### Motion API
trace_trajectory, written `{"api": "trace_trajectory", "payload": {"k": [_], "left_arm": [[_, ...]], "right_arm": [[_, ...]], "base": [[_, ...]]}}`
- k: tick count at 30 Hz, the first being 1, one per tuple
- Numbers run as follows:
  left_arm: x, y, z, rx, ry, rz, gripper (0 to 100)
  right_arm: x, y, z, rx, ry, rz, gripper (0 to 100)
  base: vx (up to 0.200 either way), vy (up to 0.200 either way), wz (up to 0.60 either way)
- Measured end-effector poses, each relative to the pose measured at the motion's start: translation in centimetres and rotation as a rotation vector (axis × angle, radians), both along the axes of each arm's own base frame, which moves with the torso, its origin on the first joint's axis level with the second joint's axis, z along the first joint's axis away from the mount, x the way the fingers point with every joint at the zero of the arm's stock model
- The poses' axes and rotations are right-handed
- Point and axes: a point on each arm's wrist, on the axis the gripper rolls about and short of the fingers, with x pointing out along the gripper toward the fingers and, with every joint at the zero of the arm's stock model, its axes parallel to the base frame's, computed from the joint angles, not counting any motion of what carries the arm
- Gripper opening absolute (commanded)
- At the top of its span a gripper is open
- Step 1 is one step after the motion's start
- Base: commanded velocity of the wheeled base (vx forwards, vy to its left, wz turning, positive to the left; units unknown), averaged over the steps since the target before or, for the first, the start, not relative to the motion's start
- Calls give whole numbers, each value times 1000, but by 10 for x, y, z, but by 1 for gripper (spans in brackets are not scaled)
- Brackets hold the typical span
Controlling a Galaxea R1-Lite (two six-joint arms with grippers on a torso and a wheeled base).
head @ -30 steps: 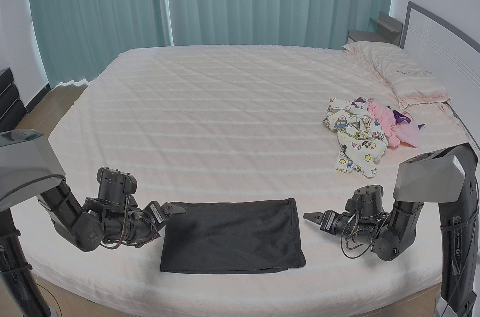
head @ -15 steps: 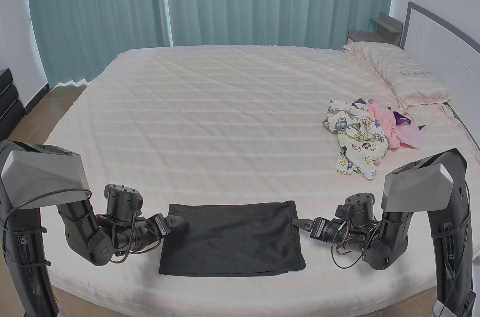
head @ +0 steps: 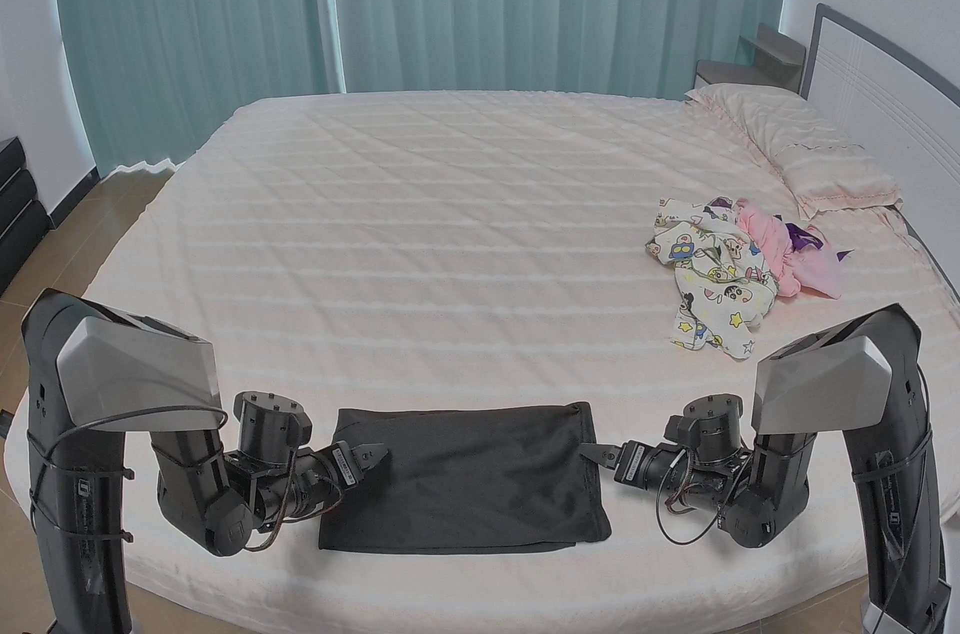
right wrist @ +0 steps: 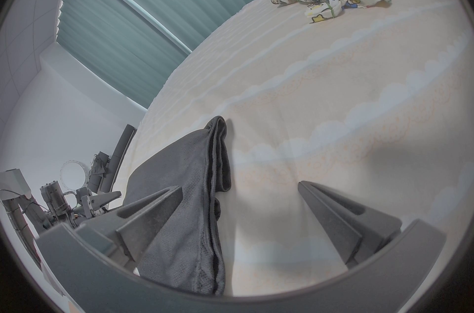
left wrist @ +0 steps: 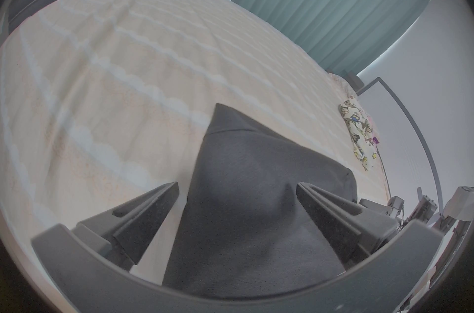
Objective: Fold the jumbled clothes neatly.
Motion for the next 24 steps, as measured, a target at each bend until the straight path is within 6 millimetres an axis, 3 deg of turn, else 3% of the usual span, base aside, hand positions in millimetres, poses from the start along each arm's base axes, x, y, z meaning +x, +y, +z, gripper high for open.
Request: {"api": "trace_trajectory", "payload": {"k": [9,19,24], "left_arm": [[-2,0,-8,-7,30,-3,100],[8,-1,2,-120,-59,-103,100],[4,-1,1,-79,-80,-149,100]], "right_arm": [[-1,0,-1,1,5,1,100],[-1,0,-2,4,4,0,100],[-1,0,-2,3,5,0,100]], "base": [[0,0,0],[0,0,0],[0,0,0]]}}
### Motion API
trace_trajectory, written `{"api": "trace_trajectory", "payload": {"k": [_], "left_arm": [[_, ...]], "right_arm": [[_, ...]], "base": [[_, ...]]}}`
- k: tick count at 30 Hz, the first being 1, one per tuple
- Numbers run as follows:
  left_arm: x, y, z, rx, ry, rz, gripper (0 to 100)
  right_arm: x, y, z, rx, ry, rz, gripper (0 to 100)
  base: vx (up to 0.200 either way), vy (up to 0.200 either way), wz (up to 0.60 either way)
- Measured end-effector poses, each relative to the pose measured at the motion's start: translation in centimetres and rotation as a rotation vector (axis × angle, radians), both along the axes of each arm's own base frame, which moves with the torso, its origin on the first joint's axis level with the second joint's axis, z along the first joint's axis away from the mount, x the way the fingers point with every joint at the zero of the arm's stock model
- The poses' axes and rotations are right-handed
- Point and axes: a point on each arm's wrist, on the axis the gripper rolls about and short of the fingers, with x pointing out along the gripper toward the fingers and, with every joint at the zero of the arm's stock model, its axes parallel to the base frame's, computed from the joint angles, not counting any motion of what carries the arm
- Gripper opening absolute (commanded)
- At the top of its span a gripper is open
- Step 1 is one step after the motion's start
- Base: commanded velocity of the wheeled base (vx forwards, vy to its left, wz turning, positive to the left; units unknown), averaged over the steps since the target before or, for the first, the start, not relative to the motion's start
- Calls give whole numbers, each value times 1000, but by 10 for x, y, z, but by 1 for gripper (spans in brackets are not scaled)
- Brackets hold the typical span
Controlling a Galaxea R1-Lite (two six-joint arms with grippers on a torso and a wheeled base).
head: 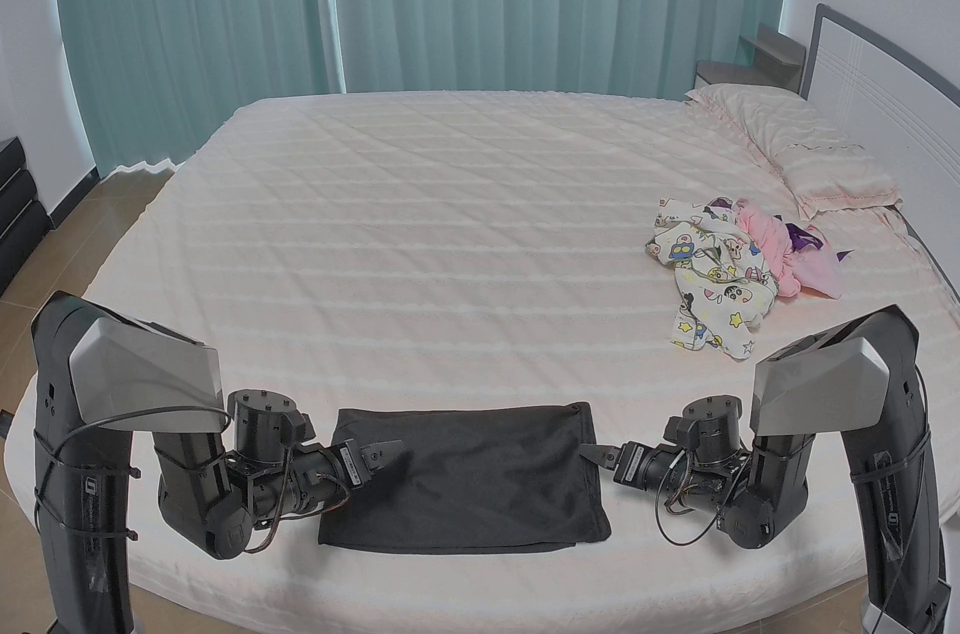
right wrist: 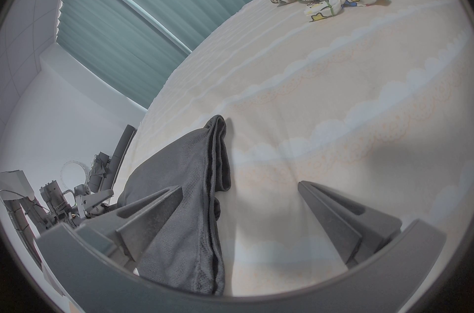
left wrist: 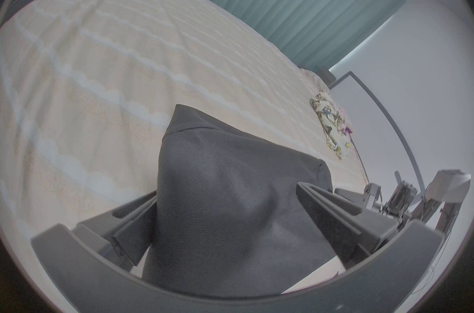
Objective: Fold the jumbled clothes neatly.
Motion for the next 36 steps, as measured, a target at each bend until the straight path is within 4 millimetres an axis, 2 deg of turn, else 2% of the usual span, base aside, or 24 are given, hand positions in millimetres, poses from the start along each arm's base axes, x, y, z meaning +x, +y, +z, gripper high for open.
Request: {"api": "trace_trajectory", "payload": {"k": [10,26,36], "left_arm": [[-4,3,-9,74,-2,-42,100],[-3,2,-10,-10,9,-70,100],[-3,1,-10,-29,9,-58,100]], "right_arm": [[1,0,-1,5,-18,1,100],[3,2,3,56,-107,31,100],[-1,10,5,19,-144,128,100]], "base": [[0,0,0],[0,0,0],[0,0,0]]}}
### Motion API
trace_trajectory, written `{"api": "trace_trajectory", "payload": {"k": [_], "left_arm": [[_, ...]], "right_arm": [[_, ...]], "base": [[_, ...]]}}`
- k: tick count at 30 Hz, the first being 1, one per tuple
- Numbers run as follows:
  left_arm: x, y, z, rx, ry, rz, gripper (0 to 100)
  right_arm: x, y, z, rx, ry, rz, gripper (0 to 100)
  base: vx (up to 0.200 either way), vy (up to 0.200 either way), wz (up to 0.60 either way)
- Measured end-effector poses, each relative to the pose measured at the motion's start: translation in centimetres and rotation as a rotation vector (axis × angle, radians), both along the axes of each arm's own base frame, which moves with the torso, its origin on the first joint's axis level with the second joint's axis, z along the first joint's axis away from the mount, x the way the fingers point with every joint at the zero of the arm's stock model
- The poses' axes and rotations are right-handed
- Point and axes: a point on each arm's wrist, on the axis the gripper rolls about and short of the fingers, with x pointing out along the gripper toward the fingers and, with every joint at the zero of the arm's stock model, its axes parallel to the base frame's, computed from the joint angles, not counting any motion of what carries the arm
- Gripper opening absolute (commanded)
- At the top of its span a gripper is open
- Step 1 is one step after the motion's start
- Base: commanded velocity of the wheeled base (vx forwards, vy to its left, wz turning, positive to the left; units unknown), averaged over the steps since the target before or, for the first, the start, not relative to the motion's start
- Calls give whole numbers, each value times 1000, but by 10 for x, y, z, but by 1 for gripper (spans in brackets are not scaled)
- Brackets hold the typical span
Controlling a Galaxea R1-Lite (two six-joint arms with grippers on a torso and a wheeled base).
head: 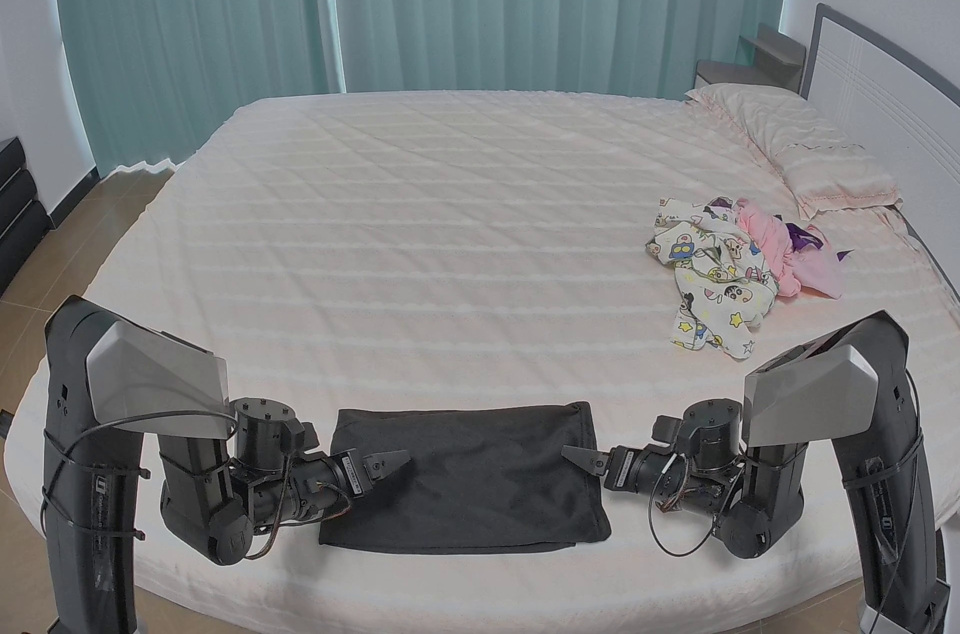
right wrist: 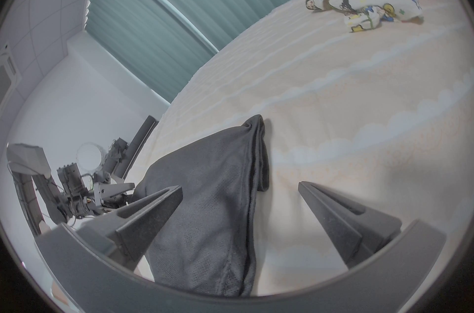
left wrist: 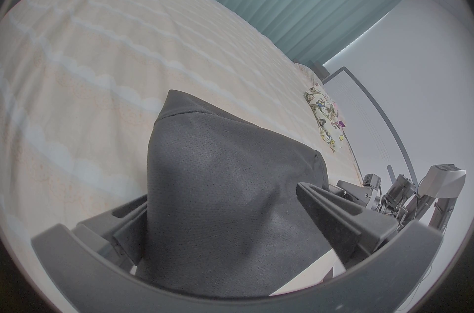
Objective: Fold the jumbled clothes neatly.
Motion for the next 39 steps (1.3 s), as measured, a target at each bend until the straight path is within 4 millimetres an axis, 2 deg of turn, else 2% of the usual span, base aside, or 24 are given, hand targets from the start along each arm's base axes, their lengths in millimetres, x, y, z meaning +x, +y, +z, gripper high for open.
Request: {"api": "trace_trajectory", "payload": {"k": [17,39], "left_arm": [[1,-1,0,-2,-4,-2,100],[2,-3,1,-26,5,11,100]], "right_arm": [[-2,23,-10,-67,-18,98,100],[-4,43,-11,-8,-64,196,100]], "base": [[0,0,0],[0,0,0]]}}
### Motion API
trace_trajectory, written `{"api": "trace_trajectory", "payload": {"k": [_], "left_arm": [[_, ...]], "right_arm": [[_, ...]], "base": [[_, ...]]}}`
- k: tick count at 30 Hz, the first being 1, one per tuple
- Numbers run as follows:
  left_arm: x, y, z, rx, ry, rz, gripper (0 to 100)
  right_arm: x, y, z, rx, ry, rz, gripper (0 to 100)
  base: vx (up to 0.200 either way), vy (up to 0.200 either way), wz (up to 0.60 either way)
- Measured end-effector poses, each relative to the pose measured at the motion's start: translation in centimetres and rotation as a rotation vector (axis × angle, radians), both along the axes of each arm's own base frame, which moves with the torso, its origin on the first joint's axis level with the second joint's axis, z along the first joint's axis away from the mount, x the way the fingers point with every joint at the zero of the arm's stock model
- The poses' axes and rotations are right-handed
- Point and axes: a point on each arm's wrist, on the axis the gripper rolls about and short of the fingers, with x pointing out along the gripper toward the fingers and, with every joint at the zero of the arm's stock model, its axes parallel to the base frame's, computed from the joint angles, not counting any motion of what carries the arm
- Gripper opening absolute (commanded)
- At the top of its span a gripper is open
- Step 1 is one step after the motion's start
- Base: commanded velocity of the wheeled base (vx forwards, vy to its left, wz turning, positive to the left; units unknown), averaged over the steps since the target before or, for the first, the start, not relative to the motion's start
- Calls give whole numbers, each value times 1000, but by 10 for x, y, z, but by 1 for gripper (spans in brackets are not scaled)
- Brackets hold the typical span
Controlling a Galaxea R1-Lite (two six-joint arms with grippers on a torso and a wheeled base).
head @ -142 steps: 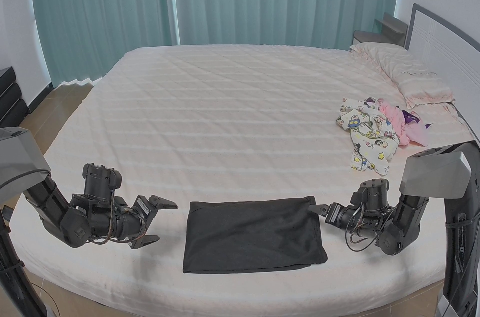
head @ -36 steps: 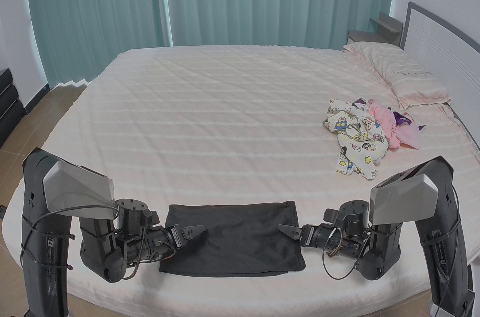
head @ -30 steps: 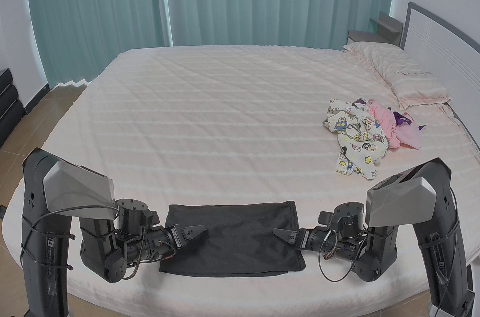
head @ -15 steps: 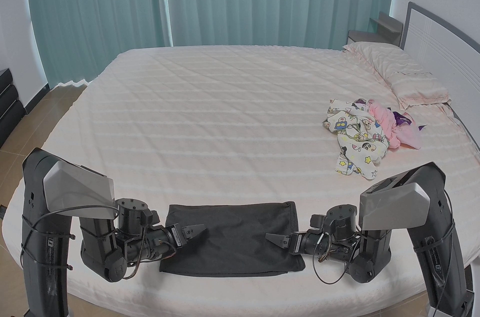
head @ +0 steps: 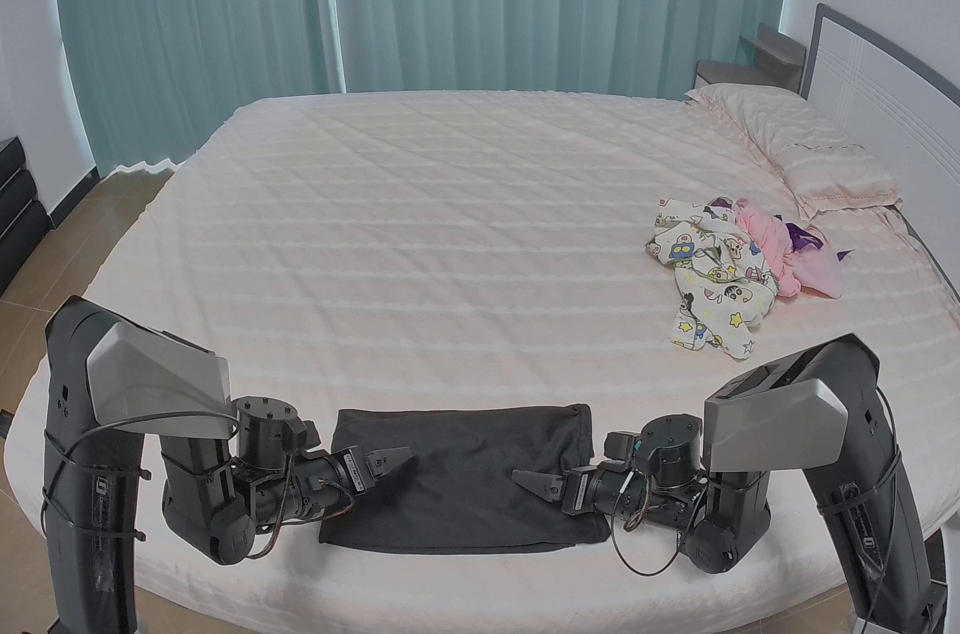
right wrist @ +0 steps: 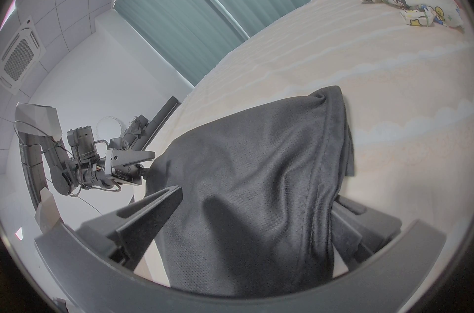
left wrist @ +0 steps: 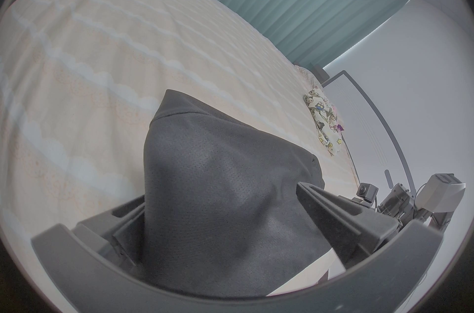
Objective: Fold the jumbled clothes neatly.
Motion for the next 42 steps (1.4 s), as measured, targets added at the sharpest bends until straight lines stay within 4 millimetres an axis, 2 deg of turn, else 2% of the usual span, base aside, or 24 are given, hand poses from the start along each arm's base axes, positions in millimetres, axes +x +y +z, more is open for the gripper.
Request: {"api": "trace_trajectory", "payload": {"k": [8,9,10,23,28,42], "left_arm": [[-3,-4,0,4,3,-14,100],[-3,-4,0,4,3,-14,100],[-3,-4,0,4,3,-15,0],[-1,-5,0,1,-3,-16,0],[-7,-3,0,-1,21,-10,0],[-13,-3,14,-82,50,41,0]], "right_arm": [[0,0,-2,1,5,4,100],[0,0,-2,1,5,5,0],[0,-1,-2,1,6,4,0],[0,-2,-2,13,23,0,0],[-1,-2,-1,23,40,-17,0],[-1,-14,8,57,75,-69,0]], "base": [[0,0,0],[0,0,0],[0,0,0],[0,0,0],[0,0,0],[0,0,0]]}}
